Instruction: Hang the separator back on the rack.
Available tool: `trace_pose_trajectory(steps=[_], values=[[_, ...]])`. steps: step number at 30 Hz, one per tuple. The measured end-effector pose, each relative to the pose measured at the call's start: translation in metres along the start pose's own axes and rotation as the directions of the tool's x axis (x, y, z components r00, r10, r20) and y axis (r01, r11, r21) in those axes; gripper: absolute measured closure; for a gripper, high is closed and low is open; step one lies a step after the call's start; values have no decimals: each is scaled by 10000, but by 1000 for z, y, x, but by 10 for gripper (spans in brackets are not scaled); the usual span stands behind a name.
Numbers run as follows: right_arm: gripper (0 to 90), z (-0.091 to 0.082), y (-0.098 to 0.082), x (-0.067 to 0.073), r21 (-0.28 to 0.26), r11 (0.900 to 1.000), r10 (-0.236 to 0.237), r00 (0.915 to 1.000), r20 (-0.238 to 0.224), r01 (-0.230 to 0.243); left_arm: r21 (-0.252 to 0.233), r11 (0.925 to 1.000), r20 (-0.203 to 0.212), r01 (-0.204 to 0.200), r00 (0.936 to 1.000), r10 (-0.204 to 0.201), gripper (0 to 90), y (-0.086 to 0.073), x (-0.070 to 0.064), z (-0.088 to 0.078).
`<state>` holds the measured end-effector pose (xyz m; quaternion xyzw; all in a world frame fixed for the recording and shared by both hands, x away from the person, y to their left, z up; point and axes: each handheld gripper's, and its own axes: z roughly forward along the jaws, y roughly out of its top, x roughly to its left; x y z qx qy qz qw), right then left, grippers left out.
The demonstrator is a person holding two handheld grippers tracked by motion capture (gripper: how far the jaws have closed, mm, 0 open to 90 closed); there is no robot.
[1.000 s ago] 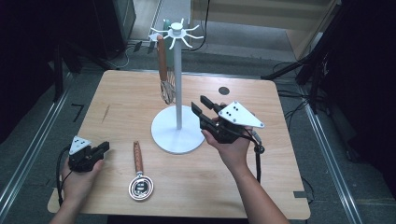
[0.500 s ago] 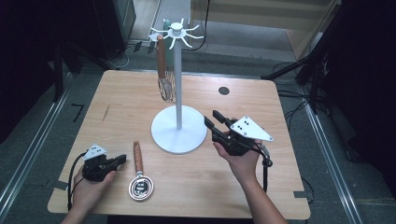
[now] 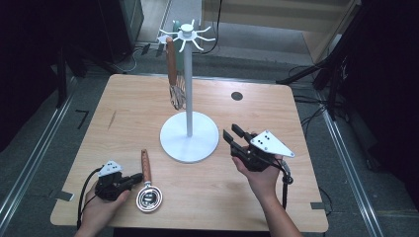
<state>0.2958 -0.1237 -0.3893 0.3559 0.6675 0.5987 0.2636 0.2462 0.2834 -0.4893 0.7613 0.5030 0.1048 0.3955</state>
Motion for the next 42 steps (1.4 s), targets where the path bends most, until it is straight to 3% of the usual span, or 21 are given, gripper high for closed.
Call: trace_pose_trajectory(steps=[4,13,23,38,42], values=[[631,-4,-7,-4,16,10000,54,9999,134,-54,91,10000,291,18,9996,-21,900,0,-6,5],[628,-12,-24,-9,435,9988,220,9995,232,-230,204,9990,600,-406,9974,393,900,2,-29,17],[628,-19,-33,-12,616,9973,386,9987,346,-406,311,9976,1061,-613,9927,577,900,4,-45,27],[628,-15,-41,-7,938,9945,437,9988,210,-455,433,9893,1681,-1396,9771,1306,900,7,-73,42],[628,-15,-42,-7,957,9942,473,9986,226,-493,482,9823,1712,-1811,9704,1705,900,8,-78,44]])
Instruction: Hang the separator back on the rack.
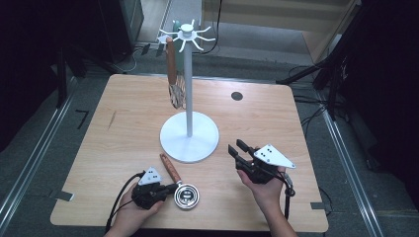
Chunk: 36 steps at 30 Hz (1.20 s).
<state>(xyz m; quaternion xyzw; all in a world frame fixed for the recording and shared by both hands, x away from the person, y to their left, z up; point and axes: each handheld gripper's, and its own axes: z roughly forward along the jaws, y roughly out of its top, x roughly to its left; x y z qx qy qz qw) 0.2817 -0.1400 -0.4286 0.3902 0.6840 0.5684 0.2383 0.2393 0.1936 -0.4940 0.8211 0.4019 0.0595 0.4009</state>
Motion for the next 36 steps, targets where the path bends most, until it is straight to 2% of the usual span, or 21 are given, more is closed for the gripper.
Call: trace_pose_trajectory(steps=[2,4,6,7,8,14,19,22,23,27,30,34,36], values=[[628,0,-1,0,12,10000,-16,10000,12,16,-175,9998,-219,65,9997,-69,900,0,5,-4],[628,-1,-1,-1,-8,10000,-3,10000,30,3,-416,9984,-493,393,9979,-414,900,2,17,-12],[628,-1,-1,-2,13,10000,34,10000,47,-34,-568,9967,-875,578,9942,-626,900,4,30,-16],[628,-1,-2,-2,19,10000,46,10000,49,-46,-572,9966,-1266,595,9897,-663,900,6,39,-16],[628,0,-2,-2,27,10000,13,10000,66,-14,-558,9967,-1471,591,9869,-667,900,7,44,-16],[628,1,-3,0,69,10000,-21,10000,12,21,-671,9935,-1901,923,9763,-1035,900,15,68,-11],[628,3,-4,0,129,9999,-3,10000,-25,4,-890,9896,-2363,1134,9627,-1315,900,26,84,-6],[628,2,-5,0,118,9999,-28,10000,-46,29,-1143,9872,-2496,1108,9587,-1365,900,32,91,-3],[628,2,-5,0,119,9999,-11,10000,-44,12,-1058,9878,-2527,1145,9576,-1381,900,36,94,-1],[628,1,-5,-1,123,9999,27,10000,-23,-26,-1104,9862,-2477,1237,9575,-1479,900,43,100,5],[629,1,-6,-1,137,9999,68,10000,-2,-68,-946,9881,-2341,1212,9620,-1404,900,47,101,12],[629,2,-6,-1,150,9999,59,10000,9,-59,-725,9939,-2308,827,9681,-974,900,49,96,15],[629,2,-7,-1,160,9999,16,10000,3,-16,-739,9938,-2292,828,9685,-977,900,48,95,15]])
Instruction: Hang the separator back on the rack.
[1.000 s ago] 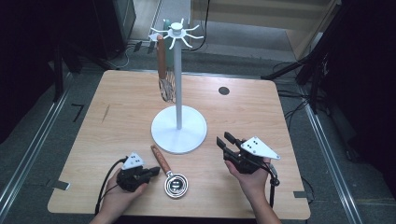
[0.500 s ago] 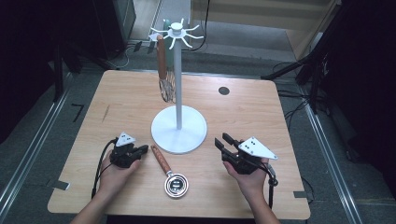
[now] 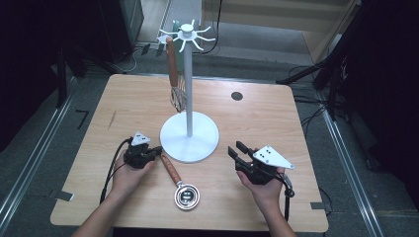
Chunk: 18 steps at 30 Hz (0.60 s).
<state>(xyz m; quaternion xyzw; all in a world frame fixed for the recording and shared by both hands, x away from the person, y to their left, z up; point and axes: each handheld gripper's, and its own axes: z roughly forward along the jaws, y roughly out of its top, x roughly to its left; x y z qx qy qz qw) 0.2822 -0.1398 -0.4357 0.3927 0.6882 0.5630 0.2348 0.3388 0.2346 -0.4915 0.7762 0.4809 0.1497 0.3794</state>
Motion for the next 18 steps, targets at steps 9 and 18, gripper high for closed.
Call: trace_pose_trajectory(steps=[9,18], values=[[628,-2,-2,5,56,9999,86,9999,-91,-85,45,9999,245,-118,9996,117,900,-7,-3,-6],[629,-7,-15,22,415,9991,105,9980,-619,-79,92,9994,252,-339,9991,336,900,-14,-8,-14]])
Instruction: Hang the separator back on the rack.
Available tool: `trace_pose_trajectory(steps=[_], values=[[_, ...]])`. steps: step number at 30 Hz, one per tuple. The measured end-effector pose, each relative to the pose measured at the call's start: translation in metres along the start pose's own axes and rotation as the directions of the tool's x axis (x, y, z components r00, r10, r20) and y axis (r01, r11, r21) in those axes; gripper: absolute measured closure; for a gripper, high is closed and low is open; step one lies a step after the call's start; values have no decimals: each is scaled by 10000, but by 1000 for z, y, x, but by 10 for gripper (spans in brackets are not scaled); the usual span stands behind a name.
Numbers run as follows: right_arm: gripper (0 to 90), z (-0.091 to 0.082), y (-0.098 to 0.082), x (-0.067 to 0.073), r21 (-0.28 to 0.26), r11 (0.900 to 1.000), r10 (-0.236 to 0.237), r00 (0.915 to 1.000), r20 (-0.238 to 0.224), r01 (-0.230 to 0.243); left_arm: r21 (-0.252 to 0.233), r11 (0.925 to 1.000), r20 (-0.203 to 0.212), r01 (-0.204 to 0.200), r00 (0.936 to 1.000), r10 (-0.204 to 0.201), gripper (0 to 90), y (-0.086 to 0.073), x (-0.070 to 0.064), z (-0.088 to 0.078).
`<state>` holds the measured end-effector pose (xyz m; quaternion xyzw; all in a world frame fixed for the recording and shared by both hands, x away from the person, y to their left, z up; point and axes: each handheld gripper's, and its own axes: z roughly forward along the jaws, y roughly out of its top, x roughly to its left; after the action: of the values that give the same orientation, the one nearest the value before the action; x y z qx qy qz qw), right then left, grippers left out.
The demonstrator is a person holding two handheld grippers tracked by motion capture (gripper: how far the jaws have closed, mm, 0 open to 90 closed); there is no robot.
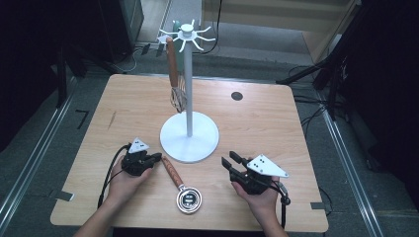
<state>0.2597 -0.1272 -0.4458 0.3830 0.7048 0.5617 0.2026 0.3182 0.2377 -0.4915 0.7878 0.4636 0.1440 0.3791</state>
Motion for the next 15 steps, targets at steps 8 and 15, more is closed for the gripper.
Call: trace_pose_trajectory(steps=[8,15], values=[[712,3,-23,30,946,9952,-131,9939,-1093,236,-310,9979,-217,568,9981,-575,900,7,8,5],[811,19,-38,46,1646,9856,-65,9825,-1860,376,-184,9992,11,364,9993,-364,900,12,3,13]])
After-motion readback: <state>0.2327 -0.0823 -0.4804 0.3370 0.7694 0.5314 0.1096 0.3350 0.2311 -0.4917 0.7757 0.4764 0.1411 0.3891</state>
